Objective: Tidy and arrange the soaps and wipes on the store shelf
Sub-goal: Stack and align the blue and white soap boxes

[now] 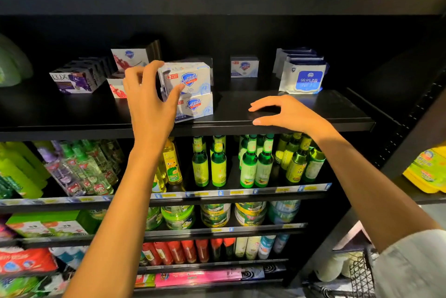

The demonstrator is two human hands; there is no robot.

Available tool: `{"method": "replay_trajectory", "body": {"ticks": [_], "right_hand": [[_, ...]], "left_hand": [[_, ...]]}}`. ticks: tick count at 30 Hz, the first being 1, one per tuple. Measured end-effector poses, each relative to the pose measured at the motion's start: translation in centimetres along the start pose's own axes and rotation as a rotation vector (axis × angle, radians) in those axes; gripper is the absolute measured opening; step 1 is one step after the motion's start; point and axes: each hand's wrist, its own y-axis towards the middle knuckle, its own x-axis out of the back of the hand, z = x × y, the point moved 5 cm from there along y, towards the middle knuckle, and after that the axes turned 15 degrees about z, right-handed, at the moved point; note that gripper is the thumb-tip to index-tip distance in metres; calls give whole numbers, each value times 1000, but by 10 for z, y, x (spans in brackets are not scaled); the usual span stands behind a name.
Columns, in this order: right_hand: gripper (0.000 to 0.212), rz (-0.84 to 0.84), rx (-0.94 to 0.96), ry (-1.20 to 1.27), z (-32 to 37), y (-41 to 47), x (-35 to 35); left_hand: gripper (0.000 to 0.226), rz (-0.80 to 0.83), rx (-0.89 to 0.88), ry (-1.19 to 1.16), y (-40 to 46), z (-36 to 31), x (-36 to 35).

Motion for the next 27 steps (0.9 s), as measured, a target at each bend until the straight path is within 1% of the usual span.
{"method": "replay_trajectory", "body": {"ticks": [2, 4, 5, 7, 9, 13, 16, 18, 21, 24, 27], "right_hand": [[29, -39, 6, 49, 2, -1, 2], [23, -96, 12, 109, 1, 0, 5], [22, -129, 6, 152, -1, 2, 7], [20, -200, -14, 225, -4, 4, 11], [18, -262, -34, 246, -8, 10, 15], [20, -328, -72, 246, -10, 27, 25], [32, -373, -130, 241, -13, 45, 33], [41, -395, -213, 183, -18, 59, 37], [46, -421, -347, 140, -29, 87, 47], [52, -373, -378, -22, -31, 124, 58], [61, -413, -353, 78, -56, 157, 67]], "left_hand": [[42, -36, -64, 37, -14, -15, -1], [33, 6, -167, 69, -28, -32, -12], [30, 65, -224, 83, -34, -40, -23], [29, 243, -308, 100, -43, -51, -52], [33, 415, -349, 99, -43, -58, -83], [53, 733, -350, 162, -27, -66, -128], [65, 911, -369, 244, -12, -66, -146], [67, 965, -371, 263, -6, -60, -153], [67, 963, -348, 245, -2, -52, -158], [66, 942, -323, 202, 1, -47, -159], [66, 948, -305, 170, 1, -45, -161]]}}
